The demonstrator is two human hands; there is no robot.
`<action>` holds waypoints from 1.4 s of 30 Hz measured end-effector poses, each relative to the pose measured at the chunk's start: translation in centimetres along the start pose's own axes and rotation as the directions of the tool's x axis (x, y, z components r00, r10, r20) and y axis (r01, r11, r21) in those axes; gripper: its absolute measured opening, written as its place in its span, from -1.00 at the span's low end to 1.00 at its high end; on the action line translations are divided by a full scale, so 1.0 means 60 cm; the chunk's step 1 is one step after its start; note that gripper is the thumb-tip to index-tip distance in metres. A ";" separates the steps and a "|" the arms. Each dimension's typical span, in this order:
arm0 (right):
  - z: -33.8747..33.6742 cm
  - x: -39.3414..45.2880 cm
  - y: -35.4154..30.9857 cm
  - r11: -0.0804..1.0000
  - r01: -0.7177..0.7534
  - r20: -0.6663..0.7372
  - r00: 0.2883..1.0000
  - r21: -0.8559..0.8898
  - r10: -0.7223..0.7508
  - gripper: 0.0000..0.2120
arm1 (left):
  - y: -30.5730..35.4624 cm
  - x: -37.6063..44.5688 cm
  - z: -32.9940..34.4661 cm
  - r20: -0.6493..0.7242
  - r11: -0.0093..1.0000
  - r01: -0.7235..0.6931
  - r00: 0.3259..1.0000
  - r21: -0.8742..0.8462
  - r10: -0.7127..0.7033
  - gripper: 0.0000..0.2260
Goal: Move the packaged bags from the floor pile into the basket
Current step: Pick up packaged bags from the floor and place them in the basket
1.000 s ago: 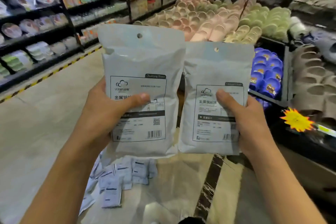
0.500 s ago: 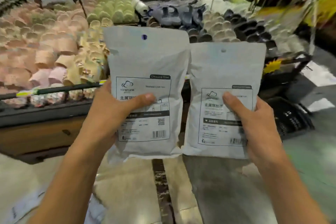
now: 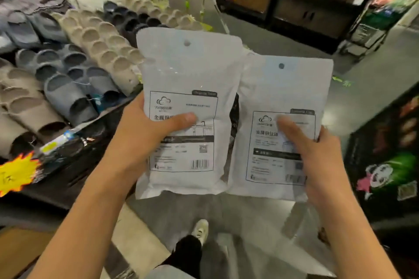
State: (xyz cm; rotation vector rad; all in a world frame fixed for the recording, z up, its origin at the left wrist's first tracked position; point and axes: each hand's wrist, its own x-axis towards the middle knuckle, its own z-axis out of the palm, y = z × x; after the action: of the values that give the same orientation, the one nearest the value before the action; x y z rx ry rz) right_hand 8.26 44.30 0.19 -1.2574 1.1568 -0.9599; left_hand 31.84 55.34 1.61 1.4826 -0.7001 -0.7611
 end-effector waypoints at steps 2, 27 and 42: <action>-0.025 0.060 0.000 1.000 -0.012 -0.056 0.998 0.014 0.013 -0.77 | -0.008 0.071 0.056 0.058 1.000 0.014 0.998 -0.006 -0.014 -0.43; -0.290 0.851 -0.019 0.988 -0.136 -0.157 0.980 -0.070 0.123 -0.80 | -0.061 0.705 0.630 0.154 0.984 0.176 0.973 -0.024 -0.171 -0.42; -0.111 1.249 0.023 0.955 -0.124 0.513 0.821 -0.269 0.251 -0.66 | -0.139 0.832 0.642 -0.502 0.933 0.287 0.787 -0.219 -0.360 -0.38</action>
State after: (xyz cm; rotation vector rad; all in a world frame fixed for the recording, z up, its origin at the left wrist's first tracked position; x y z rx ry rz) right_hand 15.80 -29.97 -9.29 -1.4421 0.9225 -0.2831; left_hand 30.53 -7.22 -9.80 1.6135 0.0391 -0.5867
